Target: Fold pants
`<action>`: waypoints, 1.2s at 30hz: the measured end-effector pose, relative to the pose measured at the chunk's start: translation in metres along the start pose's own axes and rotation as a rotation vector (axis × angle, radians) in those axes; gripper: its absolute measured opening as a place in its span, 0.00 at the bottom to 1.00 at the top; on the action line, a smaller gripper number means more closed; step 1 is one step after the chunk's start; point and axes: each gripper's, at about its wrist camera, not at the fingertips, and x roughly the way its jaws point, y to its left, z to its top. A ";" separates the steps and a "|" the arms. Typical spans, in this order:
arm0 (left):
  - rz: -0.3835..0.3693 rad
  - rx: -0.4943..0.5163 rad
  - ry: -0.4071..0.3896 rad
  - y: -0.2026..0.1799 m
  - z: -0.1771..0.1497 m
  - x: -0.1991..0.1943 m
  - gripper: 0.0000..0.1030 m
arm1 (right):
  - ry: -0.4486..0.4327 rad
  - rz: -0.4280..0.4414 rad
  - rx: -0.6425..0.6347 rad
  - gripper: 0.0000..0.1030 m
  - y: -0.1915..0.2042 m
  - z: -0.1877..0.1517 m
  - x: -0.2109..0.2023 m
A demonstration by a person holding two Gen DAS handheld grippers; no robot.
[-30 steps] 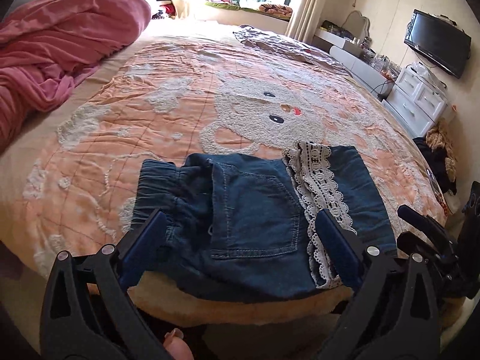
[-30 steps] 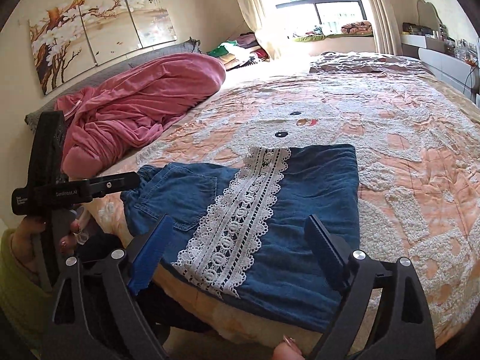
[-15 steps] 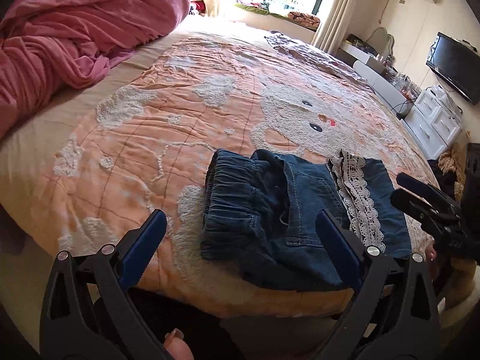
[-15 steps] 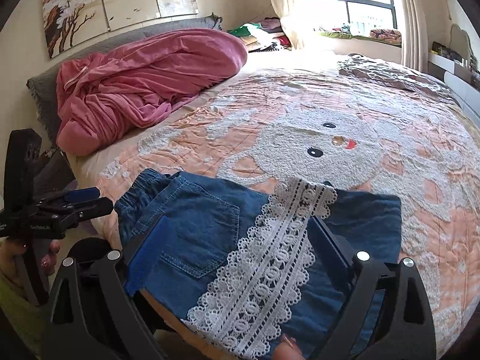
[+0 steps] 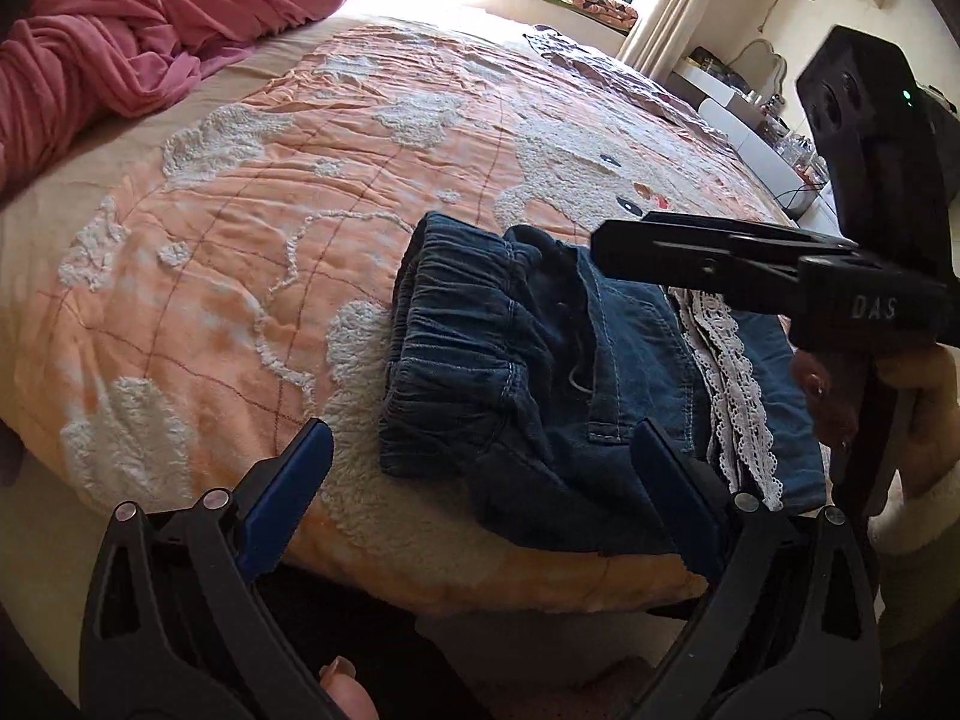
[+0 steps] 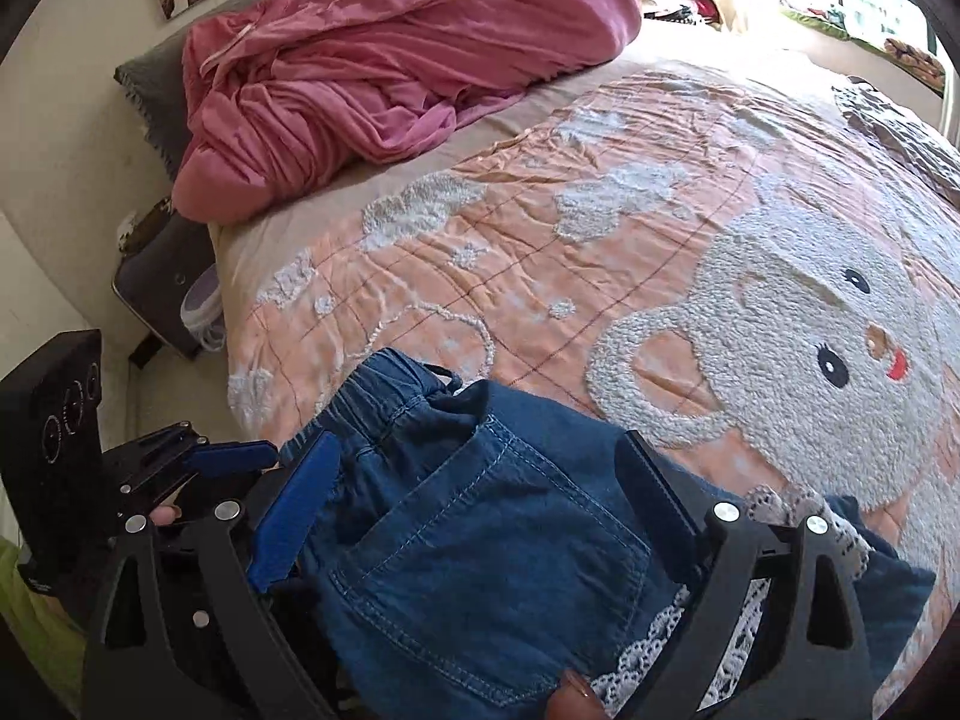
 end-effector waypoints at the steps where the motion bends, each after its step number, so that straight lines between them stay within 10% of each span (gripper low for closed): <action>1: -0.007 -0.004 0.003 0.001 0.000 0.002 0.91 | 0.032 0.012 -0.004 0.90 0.000 0.004 0.009; 10: -0.043 -0.070 0.013 0.010 -0.004 0.015 0.91 | 0.188 0.128 0.028 0.89 0.000 0.020 0.065; 14: -0.071 -0.118 0.005 0.016 -0.005 0.017 0.90 | 0.206 0.179 0.020 0.48 0.005 0.019 0.079; 20: -0.092 -0.151 -0.023 0.021 -0.005 0.016 0.90 | 0.162 0.203 0.041 0.33 0.002 0.015 0.063; 29: -0.148 -0.202 -0.073 0.010 -0.003 -0.001 0.59 | 0.009 0.265 0.101 0.32 -0.013 0.002 0.010; 36: -0.168 -0.128 -0.124 -0.032 0.006 -0.021 0.57 | -0.084 0.259 0.122 0.31 -0.031 -0.009 -0.035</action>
